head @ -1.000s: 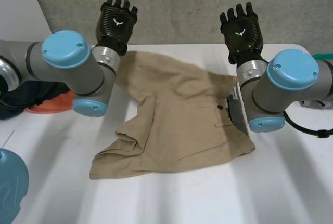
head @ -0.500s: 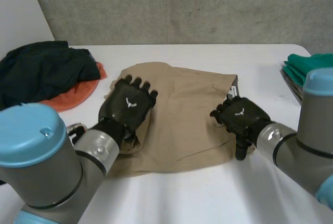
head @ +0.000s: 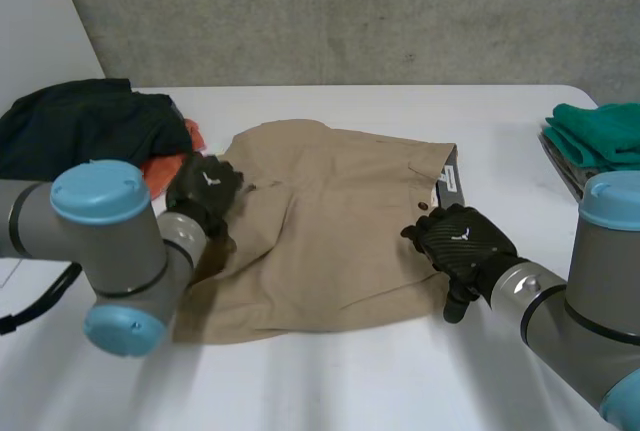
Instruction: Fold the laundry.
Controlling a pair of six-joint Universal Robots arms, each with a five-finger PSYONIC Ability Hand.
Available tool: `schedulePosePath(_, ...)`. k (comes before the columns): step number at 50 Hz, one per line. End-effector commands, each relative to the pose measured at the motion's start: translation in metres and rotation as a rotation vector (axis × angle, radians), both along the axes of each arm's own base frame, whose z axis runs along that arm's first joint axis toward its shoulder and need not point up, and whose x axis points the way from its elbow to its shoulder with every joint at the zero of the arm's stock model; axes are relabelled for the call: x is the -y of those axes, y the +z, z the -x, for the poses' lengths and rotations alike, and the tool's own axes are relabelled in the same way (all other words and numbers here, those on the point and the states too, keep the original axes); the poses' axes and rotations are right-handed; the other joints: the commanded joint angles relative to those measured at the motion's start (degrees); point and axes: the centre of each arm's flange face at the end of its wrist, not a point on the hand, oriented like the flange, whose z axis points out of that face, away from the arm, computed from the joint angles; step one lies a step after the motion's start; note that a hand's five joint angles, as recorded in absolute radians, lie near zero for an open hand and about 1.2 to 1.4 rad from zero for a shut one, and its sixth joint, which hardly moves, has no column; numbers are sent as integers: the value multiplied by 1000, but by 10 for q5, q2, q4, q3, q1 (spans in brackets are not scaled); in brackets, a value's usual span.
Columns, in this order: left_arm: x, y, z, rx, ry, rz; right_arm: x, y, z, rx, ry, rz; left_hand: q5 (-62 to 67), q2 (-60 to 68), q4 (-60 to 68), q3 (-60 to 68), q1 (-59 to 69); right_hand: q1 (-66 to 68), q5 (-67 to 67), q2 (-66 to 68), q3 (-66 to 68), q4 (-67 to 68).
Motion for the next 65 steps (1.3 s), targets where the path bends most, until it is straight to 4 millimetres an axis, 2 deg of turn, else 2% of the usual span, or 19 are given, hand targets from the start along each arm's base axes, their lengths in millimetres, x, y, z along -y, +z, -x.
schedulePosePath(1,39,1,-15,21,101,85,-4,-4,1,-12,9,-2,111,95,95,97,138,86,66,74,71,74)
schedulePosePath(4,38,1,-15,44,94,91,-1,-5,0,-9,13,23,-60,-76,-76,-74,-33,116,96,104,102,104)
schedulePosePath(5,35,-1,-13,60,83,90,-1,-5,0,-9,16,32,-279,-295,-295,-293,-252,119,100,107,105,107)
schedulePosePath(6,34,-1,-13,67,80,90,1,-5,0,-11,16,45,-334,-350,-350,-349,-307,121,101,109,107,109)
schedulePosePath(8,32,-1,-12,74,76,90,2,-7,1,-26,23,74,-355,-371,-371,-369,-328,123,103,111,109,111)
schedulePosePath(11,23,12,-11,67,68,112,6,-9,4,-57,29,103,-419,-435,-435,-433,-392,125,105,112,110,112)
schedulePosePath(13,14,27,-13,49,67,132,8,-10,6,-90,38,122,-431,-446,-447,-445,-404,125,105,112,110,112)
schedulePosePath(20,-23,54,-25,35,56,150,13,-19,9,-185,67,167,-432,-448,-448,-447,-405,143,123,131,129,131)
schedulePosePath(24,-64,59,-28,19,7,106,20,-32,10,-216,70,177,-434,-450,-450,-449,-407,200,180,188,186,188)
schedulePosePath(26,-80,57,-28,12,-14,66,23,-34,12,-222,60,185,-434,-450,-450,-449,-407,244,224,232,230,232)
schedulePosePath(29,-106,47,-30,3,-39,-55,27,-36,11,-224,54,190,-436,-452,-452,-450,-409,457,437,445,443,445)
schedulePosePath(31,-119,41,-32,-5,-44,-129,28,-35,12,-220,44,194,-448,-463,-463,-462,-420,661,641,649,647,649)
schedulePosePath(32,-131,34,-34,-14,-48,-202,29,-34,12,-218,37,194,-451,-467,-467,-465,-424,662,642,650,648,650)
schedulePosePath(37,-156,21,-38,-43,-41,-361,30,-33,13,-193,2,183,-451,-467,-467,-465,-424,662,642,650,648,650)
schedulePosePath(42,-156,12,-41,-47,-28,-379,30,-22,15,-109,-60,152,-451,-467,-467,-465,-424,662,642,650,648,650)
schedulePosePath(48,-141,-4,-36,-47,-13,-372,28,-12,18,-12,-122,77,-421,-436,-437,-435,-394,662,642,650,648,650)
schedulePosePath(55,-122,-21,-33,-37,9,-366,26,-6,18,16,-136,58,-283,-299,-299,-297,-256,662,642,650,648,650)
schedulePosePath(62,-112,-29,-37,-4,30,-370,27,-4,19,18,-141,65,-279,-295,-295,-294,-252,662,642,650,648,650)
schedulePosePath(65,-110,-30,-38,11,30,-364,28,-4,21,18,-147,65,-206,-222,-222,-220,-179,662,642,650,648,650)
